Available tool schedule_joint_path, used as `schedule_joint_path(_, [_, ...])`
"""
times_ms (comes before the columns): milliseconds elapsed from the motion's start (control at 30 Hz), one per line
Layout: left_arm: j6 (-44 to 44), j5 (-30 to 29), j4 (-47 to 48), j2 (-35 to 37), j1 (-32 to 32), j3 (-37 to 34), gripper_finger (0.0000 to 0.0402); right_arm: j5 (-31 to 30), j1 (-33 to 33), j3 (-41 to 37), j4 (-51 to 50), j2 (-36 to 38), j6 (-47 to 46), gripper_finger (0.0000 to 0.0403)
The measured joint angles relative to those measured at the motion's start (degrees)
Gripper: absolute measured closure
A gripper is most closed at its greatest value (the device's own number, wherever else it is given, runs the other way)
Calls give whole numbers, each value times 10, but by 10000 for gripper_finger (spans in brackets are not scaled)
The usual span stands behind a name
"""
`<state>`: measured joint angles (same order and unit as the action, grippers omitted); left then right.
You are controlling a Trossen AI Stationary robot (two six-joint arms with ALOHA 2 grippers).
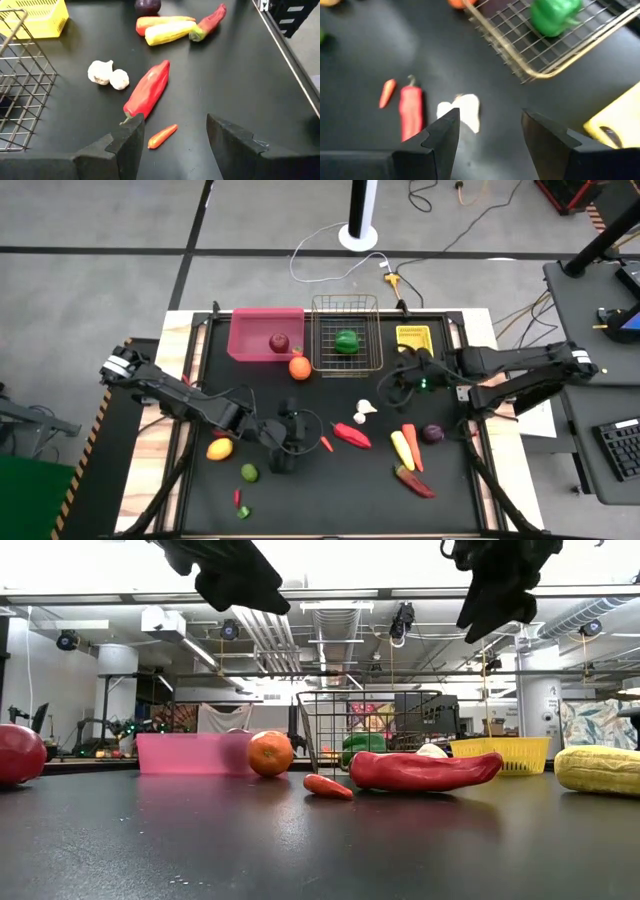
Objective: Sort produce into baskets
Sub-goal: Put the large red chili pepper into the gold mesh basket
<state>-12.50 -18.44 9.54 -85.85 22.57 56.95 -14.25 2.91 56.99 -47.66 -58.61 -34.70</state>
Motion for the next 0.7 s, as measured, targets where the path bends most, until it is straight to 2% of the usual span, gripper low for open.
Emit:
schedule_joint_path(200, [0, 0, -9, -45, 1, 2, 206, 56, 48, 0, 0, -7, -41, 200])
schedule_joint_path(500, [9, 0, -23, -105, 2, 14, 206, 53, 110, 0, 2, -88, -62, 199])
schedule_joint_path(700, [16, -3, -33, -110, 2, 15, 206, 54, 127, 0, 25, -154, -72, 199])
